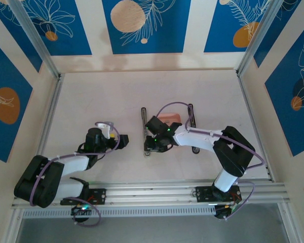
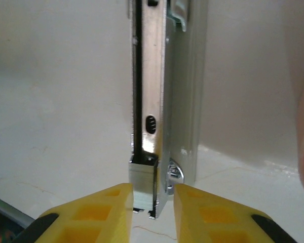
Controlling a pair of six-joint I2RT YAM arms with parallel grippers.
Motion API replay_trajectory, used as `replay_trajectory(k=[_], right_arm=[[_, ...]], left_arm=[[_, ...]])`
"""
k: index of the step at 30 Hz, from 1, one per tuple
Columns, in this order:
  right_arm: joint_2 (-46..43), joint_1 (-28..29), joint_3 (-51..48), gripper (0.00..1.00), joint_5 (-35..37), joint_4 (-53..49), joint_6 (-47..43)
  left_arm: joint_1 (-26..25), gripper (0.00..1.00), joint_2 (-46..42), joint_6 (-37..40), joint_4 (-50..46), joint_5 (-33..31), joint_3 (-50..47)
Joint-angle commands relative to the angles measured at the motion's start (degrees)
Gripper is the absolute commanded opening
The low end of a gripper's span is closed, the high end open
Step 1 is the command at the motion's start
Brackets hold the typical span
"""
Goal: Load the staples into the stapler
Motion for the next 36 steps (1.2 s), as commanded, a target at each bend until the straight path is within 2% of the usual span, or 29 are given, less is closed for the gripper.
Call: replay_trajectory(k=[1,11,19,26,36], right_arm=[[1.41,-0.25,1.37,0.28,-1.72,-2.37,0.04],[1.25,0.01,2.78,0.25,0.04,-5.71,-0.03],[-0.38,1.5,8.66,0.32,4.1,-11.39,-2.41],[5.63,3.56,17.24,0.31,7.15,-20.41,-4.2],[10.01,4.82,20.55,0.28,6.65,-22.88,-4.35]], left_arm=[[-0.35,0.99,-0.35,1.83,-0.36,-0.6,-0.8],[-0.54,0.99,-0.38,2.1,-0.28,-0.87,-0.72],[-0.84,0.99,-0.71,2.29,-0.32,-1.14,-0.71],[-1.06,0.99,-1.14,2.63,-0.81,-1.29,-0.71],[-1.33,0.99,-1.49,3.28,-1.38,-1.82,-0.71]])
